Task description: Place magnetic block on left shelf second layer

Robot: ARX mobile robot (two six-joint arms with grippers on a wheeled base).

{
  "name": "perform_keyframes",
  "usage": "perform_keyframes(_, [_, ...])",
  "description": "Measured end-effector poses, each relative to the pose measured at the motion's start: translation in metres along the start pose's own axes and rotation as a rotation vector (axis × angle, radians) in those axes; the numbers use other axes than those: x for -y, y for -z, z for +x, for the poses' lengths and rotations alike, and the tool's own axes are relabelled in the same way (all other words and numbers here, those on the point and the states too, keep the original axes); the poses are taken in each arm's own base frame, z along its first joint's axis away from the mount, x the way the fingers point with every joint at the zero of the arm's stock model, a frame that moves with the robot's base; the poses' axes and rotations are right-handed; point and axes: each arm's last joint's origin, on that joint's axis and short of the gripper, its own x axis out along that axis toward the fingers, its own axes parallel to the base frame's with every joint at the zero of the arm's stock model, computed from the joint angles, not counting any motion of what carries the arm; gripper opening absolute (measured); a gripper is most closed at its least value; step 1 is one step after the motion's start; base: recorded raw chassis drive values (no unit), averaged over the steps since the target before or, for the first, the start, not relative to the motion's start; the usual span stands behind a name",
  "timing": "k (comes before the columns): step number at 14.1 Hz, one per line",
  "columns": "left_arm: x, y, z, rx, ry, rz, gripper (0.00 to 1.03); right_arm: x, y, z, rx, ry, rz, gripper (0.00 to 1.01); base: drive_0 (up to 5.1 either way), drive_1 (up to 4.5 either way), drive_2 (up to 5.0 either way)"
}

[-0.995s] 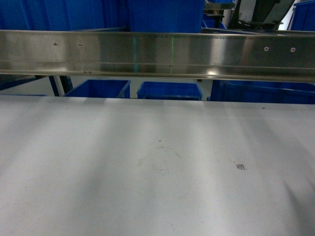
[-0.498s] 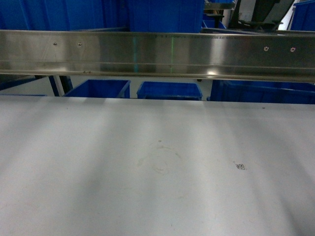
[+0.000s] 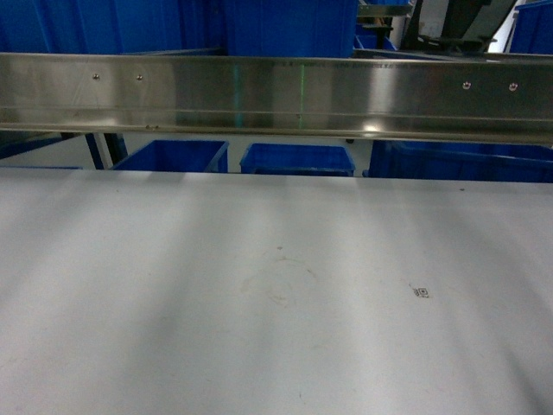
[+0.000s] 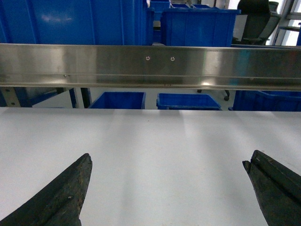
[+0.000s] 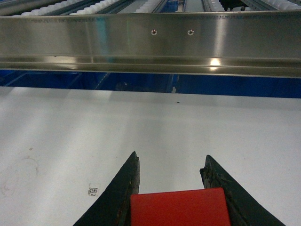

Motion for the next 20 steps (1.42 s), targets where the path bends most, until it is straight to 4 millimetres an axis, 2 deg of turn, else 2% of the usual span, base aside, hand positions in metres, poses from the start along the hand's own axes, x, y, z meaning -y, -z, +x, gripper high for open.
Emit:
perform_keyframes(5, [0.0000,0.0000,0.0000,0.000,0.000,0.000,0.98,-0.0003,-0.0001,0.0000,0.001,-0.002,-0.002,0.34,0.0,0.00,0.0])
perform_keyframes(20, [0.0000,-0.0001,0.0000,0.001,-0.001,0.000,0.98,0.0007,0.0004,-0.0010,-0.001,0.004,-0.001,0.34,-4.9,2.51,2.5])
